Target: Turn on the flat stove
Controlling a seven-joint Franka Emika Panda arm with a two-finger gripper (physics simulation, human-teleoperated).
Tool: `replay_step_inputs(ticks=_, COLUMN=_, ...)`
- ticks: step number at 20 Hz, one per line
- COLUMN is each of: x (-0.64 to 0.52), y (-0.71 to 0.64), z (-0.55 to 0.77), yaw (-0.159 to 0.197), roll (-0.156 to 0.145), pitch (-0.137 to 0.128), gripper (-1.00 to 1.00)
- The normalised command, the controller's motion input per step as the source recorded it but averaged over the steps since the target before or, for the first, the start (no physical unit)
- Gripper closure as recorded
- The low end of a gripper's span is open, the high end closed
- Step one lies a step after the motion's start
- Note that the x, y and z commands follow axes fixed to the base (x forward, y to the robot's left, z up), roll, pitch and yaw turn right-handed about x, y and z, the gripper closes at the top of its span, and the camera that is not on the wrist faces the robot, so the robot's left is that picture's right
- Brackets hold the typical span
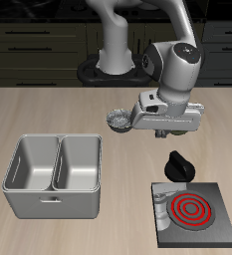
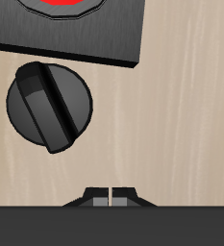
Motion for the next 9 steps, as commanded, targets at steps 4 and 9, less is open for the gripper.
replay_step_inputs(ticks=4, x=-0.13, y=-0.03, z=0.11, yaw=-0.057, roll=-0.016, pitch=0.033, gripper=1.00)
replay_step_inputs(ticks=9, x=-0.24, y=0.10, z=0.11, yaw=-0.030, roll=0.012, pitch=-0.017, gripper=-1.00)
